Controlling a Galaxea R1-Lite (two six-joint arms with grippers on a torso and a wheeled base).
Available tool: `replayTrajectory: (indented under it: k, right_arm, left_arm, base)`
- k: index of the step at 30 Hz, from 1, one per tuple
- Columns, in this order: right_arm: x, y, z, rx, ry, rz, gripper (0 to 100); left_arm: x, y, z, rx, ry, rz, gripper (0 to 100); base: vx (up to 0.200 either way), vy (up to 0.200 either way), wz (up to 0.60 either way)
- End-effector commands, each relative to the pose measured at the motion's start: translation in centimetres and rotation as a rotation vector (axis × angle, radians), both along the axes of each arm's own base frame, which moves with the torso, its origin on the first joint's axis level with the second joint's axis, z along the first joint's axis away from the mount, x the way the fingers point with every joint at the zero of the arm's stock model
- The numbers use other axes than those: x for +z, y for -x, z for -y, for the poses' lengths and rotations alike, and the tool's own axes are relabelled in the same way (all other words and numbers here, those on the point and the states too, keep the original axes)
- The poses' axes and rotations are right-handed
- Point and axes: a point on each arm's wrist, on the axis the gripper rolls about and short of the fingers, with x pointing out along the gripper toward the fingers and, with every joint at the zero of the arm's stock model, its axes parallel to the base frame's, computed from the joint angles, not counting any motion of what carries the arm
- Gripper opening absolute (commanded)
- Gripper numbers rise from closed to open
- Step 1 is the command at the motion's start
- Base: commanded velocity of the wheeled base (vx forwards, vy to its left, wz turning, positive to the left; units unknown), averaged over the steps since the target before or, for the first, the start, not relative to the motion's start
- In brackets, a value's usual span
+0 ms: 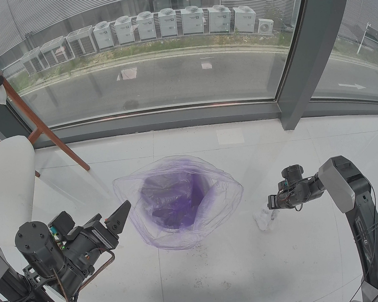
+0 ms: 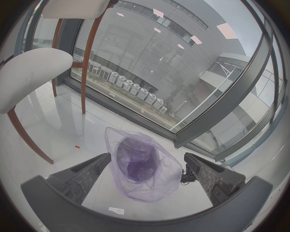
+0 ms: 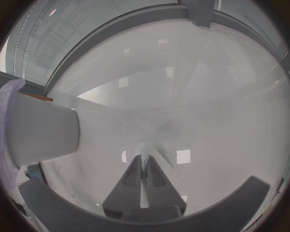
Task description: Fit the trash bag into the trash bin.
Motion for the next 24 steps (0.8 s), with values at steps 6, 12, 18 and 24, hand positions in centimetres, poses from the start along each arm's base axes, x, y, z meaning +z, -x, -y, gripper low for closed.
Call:
replayTrajectory:
  k: [6, 12, 18, 24]
  right_arm:
    - [17.9, 5.1, 2.2, -0.005, -0.079, 0.098, 0]
    - [29.3, 10.5, 1.4, 0.046, -0.210, 0.156, 0]
    - [37.5, 14.7, -1.0, 0.197, -0.385, 0.213, 0]
    - [40.4, 17.8, -7.2, 0.315, -0.534, 0.144, 0]
  left_arm:
    - [0.3, 0.1, 0.0, -0.002, 0.011, 0.019, 100]
    - [0.4, 0.0, 0.0, -0.002, 0.014, 0.026, 100]
    - [0.4, 0.1, 0.1, -0.005, 0.012, 0.024, 100]
    - [0.5, 0.0, 0.1, -0.007, -0.010, 0.038, 100]
  base:
    - [0.000, 0.000, 0.00]
    - [0.000, 0.000, 0.00]
    - [0.000, 0.000, 0.00]
    - [0.000, 0.000, 0.00]
